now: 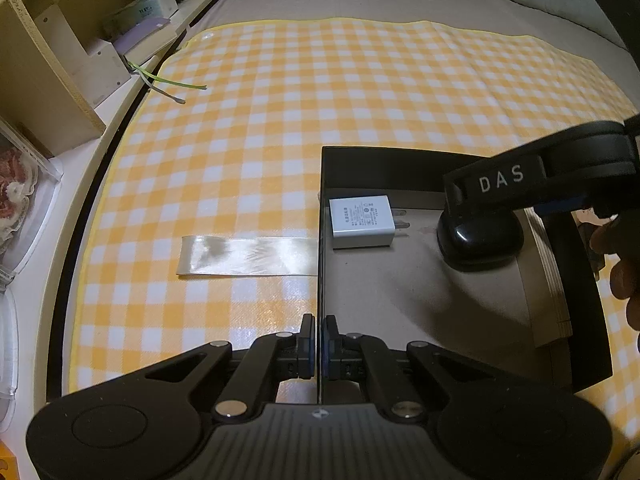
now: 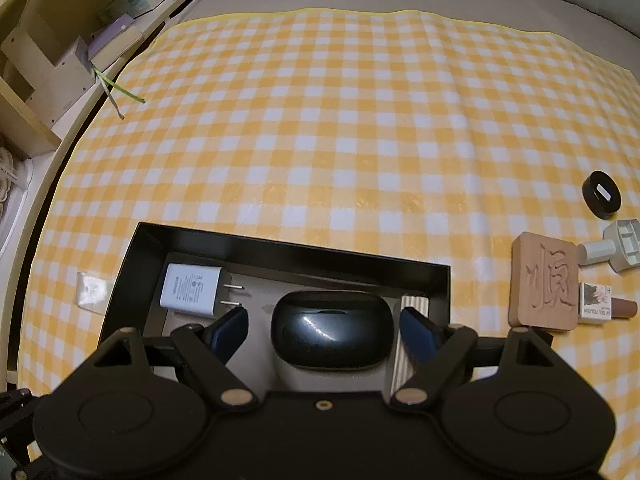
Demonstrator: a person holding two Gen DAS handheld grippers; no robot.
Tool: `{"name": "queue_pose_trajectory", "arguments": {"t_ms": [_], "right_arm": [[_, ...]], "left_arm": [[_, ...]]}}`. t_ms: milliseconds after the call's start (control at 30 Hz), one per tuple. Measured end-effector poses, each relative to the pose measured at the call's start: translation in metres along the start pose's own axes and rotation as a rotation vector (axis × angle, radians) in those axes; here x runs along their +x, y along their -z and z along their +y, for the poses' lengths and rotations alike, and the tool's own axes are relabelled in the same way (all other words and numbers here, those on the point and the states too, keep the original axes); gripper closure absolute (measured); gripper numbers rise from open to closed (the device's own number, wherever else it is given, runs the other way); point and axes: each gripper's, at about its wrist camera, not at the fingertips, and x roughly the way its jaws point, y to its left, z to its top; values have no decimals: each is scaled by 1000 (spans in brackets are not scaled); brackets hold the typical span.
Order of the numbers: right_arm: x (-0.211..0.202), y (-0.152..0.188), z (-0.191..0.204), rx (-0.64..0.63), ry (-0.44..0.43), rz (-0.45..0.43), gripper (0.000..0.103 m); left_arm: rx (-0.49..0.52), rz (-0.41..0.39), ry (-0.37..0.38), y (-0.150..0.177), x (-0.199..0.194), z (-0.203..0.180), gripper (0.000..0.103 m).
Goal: Organize rigid objects
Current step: 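Carry the black earbud case with the right gripper into the black box, then open the right gripper to release the earbud case and withdraw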
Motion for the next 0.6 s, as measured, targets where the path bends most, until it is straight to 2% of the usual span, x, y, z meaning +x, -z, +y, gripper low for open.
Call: {"name": "queue_pose_trajectory", "arguments": {"t_ms": [400,500,600], "right_arm": [[-18,13,0,-57,-24,-8,17],[-34,16,-1,-88,-55,-45,17],[-58,18,-4,-130,-104,-124,16]], "left_arm": [[9,-3,-17,1,-3,-3,99],[15,-2,-24,1,-3,-3,99],[22,-5,-33,2,-6,-4,99]]}}
